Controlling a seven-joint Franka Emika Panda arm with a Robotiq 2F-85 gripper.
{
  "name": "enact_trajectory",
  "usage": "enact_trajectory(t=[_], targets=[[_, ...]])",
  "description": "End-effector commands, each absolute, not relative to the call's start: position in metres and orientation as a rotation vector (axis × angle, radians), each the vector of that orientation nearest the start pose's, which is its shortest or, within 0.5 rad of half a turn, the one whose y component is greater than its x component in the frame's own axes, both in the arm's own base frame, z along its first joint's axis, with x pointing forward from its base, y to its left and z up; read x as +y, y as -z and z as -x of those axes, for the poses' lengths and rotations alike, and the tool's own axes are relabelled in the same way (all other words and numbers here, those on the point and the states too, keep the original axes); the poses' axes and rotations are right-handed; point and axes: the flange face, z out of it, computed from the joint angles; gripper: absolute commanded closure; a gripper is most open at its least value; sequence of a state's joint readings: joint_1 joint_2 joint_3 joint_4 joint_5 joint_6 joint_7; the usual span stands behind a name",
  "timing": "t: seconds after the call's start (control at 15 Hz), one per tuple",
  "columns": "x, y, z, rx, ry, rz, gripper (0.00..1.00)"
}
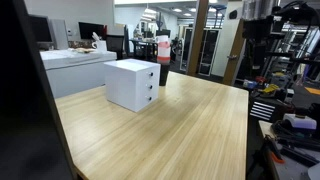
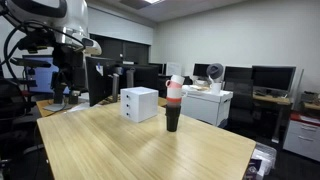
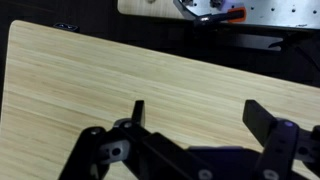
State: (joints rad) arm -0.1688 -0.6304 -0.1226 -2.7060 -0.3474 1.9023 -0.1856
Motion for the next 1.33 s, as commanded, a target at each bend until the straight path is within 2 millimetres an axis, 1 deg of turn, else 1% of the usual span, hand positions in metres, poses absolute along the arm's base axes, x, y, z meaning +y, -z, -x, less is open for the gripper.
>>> enact_trajectory(t=[0.0, 1.07, 1.13, 1.27], targets=[[-0.1153, -0.4038, -0.3075, -0.11, -0.369, 3.32, 0.0], [-0.1154, -0.4038, -0.3074, -0.11, -0.369, 3.319, 0.0], [-0.1169, -0.4041, -0.3072, -0.124, -0.36, 3.319, 0.0], [-0.1212, -0.4067, -0.3095, -0.107, -0.284, 3.348, 0.0]])
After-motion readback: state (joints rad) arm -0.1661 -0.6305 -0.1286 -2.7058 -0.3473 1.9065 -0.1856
